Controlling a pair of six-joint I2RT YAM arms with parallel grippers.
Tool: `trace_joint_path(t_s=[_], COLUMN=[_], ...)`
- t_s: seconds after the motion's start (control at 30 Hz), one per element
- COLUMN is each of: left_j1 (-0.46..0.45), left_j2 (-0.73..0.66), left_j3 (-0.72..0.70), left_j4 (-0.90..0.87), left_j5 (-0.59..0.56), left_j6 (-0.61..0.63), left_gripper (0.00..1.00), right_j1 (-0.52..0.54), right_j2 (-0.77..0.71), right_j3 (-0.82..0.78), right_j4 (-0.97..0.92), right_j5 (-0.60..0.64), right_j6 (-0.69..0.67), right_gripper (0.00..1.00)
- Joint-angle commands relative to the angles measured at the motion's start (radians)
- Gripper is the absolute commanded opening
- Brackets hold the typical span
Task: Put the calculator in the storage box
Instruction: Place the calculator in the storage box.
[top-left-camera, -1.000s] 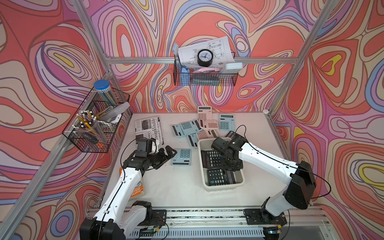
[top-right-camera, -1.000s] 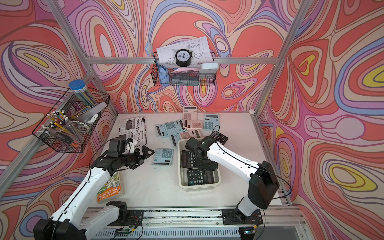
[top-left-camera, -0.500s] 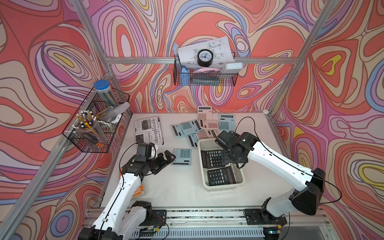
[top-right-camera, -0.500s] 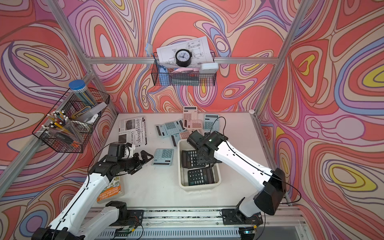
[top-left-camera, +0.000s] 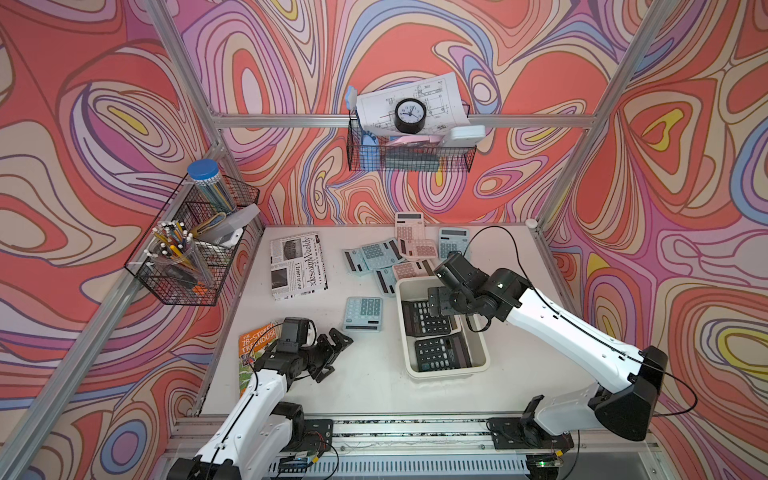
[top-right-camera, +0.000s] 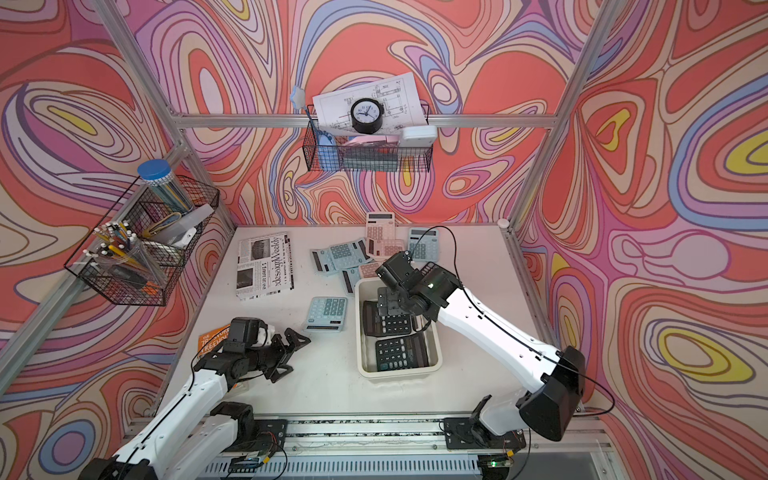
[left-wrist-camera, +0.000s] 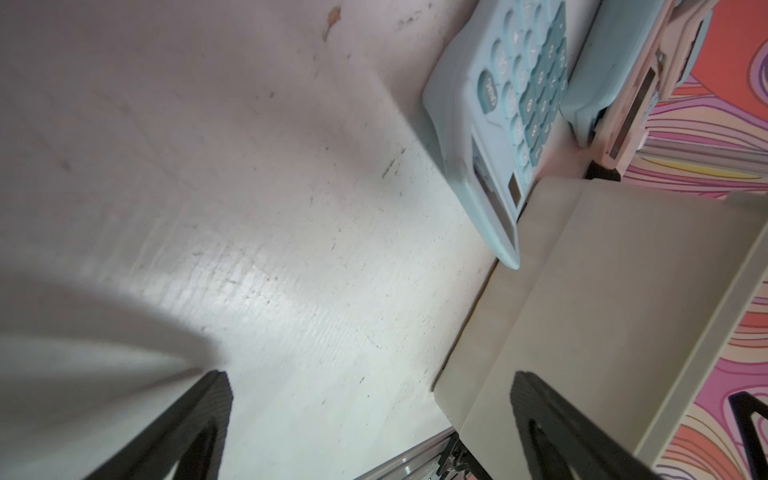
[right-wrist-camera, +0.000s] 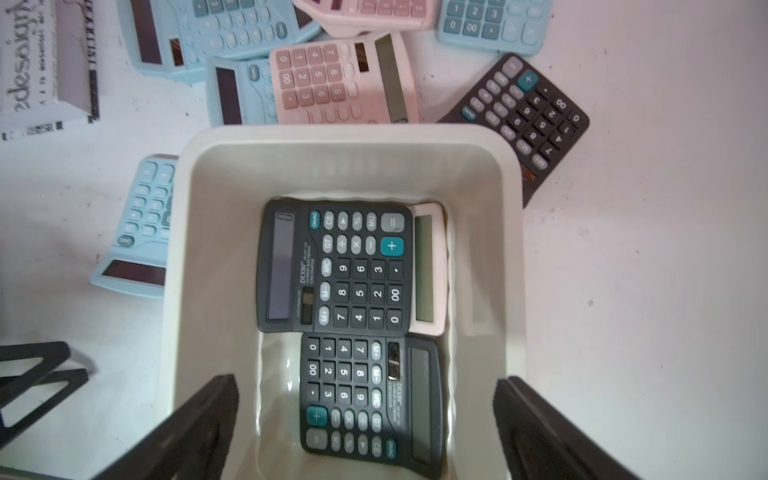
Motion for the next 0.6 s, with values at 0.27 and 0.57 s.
trace_joint_path(t_s=[0.27,0.57], left_j1=[-0.096,-0.164], left_j2=[0.210,0.476], left_j3=[-0.026,0.028], left_j4=[0.415,0.644], left_j5=[-0.034,-0.051], left_j6=[-0.263,-0.377], left_gripper=[0.82,0.59], right_j1=[-0.039,-0.113], right_j2=[-0.157,-0.274], right_j3=[-0.130,-0.230], right_j4=[0.148,0.209], right_j5=[-0.034,-0.111], right_j6=[0.009,0.012], right_gripper=[0.98,0.98])
